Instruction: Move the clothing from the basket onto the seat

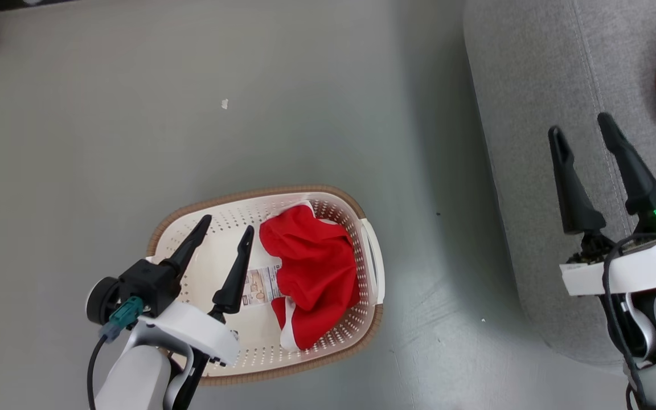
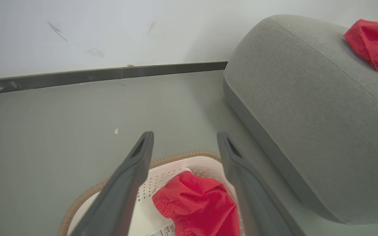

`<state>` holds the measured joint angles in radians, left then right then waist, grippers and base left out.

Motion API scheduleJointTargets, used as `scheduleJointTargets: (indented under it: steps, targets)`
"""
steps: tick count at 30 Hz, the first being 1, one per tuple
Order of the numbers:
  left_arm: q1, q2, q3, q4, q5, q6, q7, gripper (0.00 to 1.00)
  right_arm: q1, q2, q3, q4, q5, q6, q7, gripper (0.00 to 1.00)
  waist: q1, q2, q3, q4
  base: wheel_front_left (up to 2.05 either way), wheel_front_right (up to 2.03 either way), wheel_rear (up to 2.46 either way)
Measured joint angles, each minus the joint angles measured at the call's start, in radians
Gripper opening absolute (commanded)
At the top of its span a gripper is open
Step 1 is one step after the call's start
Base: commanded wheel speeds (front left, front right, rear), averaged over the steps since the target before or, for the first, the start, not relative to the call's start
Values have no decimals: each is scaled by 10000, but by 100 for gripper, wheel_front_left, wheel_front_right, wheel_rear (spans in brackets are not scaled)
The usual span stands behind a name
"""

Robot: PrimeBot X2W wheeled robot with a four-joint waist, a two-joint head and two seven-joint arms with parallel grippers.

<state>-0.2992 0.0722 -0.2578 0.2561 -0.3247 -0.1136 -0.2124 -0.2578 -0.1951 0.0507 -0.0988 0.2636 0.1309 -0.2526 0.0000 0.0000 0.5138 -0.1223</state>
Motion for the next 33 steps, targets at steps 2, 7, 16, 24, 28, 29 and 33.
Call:
scheduleJointTargets:
  steps: [2,7,16,24,28,29,33]
  targets:
    - [-170,-27,-157,178,2,-6,50,100,-128,4,-13,-48,0,0,-25,100,0,0,136,-49,0,0,0]
    - [-622,-31,-401,796,2,-50,178,100,-426,125,-42,-238,182,0,-27,100,0,0,533,-207,0,0,0]
    - [-1241,-29,-767,1883,21,-94,380,100,-871,136,-29,-368,182,0,-27,100,0,0,1093,-452,0,0,0]
    - [-1892,-15,-915,2895,19,-96,616,100,-1194,360,-36,-562,345,0,-27,100,0,0,1550,-703,0,0,0]
    - [-2213,-2,-941,3312,13,-105,644,100,-1446,366,-38,-658,345,0,-27,100,0,0,1766,-832,0,0,0]
    - [-2291,-2,-932,3425,-2,-113,688,100,-1449,372,-35,-660,345,0,-27,100,0,0,1821,-865,0,0,0]
    - [-2564,19,-936,3889,-13,-121,713,100,-1602,401,-27,-677,347,0,-27,100,0,0,2040,-987,0,0,0]
